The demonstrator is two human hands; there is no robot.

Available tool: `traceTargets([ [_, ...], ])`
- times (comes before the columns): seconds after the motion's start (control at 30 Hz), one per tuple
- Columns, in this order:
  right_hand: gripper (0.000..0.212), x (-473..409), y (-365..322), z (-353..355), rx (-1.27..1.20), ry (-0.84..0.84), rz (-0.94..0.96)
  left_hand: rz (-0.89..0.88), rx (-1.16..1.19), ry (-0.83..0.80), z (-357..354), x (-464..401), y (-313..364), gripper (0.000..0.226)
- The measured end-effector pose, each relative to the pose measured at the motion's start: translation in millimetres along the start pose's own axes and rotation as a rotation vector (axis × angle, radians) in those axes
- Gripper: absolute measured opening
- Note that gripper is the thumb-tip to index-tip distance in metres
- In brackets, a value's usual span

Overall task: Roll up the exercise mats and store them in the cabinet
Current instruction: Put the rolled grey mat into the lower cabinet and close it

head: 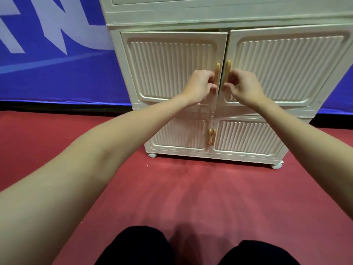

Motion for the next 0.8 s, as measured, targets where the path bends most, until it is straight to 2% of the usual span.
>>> traceTargets([
  [0.27,0.011,-15,2,-4,0.052,-0.013,-0.008,0.079,-0.095,0.025,-15,-34,-5,0.012],
  [0.57,0.011,-24,6,-15,0.055,0.019,-0.061,0.063,-0.075,0.05,-20,-42,-11,0.011],
  [0.73,0.024,2,8,-30,-0.045,0.143,-0.085,0.106,0.056,0.152,-31,-10,-18,0.02],
  [0.8,0.023,24,11,-42,-0.061,0.179,-0.066,0.11,0.05,0.136,-41,15,-28,0.022],
])
Point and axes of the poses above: each hand's wrist, its own x-axis away from the middle knuckle, its own z-axis out of the back of the hand, y = z × x, the point moved 1 cm from there along -x, towards the middle knuckle
